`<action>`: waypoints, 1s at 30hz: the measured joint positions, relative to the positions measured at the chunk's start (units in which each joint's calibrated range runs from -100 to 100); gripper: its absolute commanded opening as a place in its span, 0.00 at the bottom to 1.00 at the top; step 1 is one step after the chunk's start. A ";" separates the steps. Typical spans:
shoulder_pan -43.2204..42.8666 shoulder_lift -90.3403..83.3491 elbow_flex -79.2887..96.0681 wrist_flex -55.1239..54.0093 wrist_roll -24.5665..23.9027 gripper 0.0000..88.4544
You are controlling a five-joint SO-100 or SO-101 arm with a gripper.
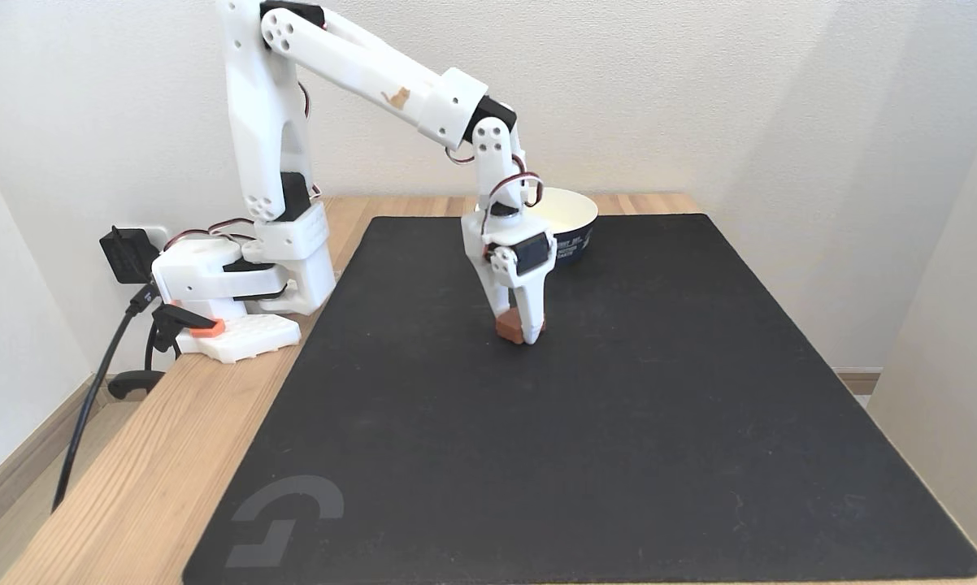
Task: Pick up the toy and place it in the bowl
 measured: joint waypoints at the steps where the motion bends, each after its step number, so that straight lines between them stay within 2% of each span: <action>1: -0.92 -0.67 0.09 0.00 0.67 0.03; 3: -3.50 -5.00 0.19 0.00 2.47 0.03; 8: -14.48 -19.48 2.36 -6.08 10.86 0.03; 9: -20.31 -23.40 4.91 -9.71 15.08 0.03; 12: -23.47 -25.40 10.11 -15.28 19.20 0.03; 13: -26.47 -25.56 16.34 -22.63 22.45 0.03; 14: -27.05 -25.56 18.33 -25.58 23.06 0.04; 16: -27.63 -25.90 22.86 -32.50 24.76 0.12; 17: -28.88 -25.98 25.89 -36.22 25.53 0.24; 18: -30.38 -25.98 28.91 -40.61 26.67 0.31; 21: -30.38 -26.14 30.14 -43.14 27.08 0.41; 27: -30.88 -27.06 30.04 -44.07 27.44 0.41; 28: -30.55 -27.23 30.04 -44.07 27.44 0.39; 30: -27.97 -29.89 31.46 -43.90 27.23 0.29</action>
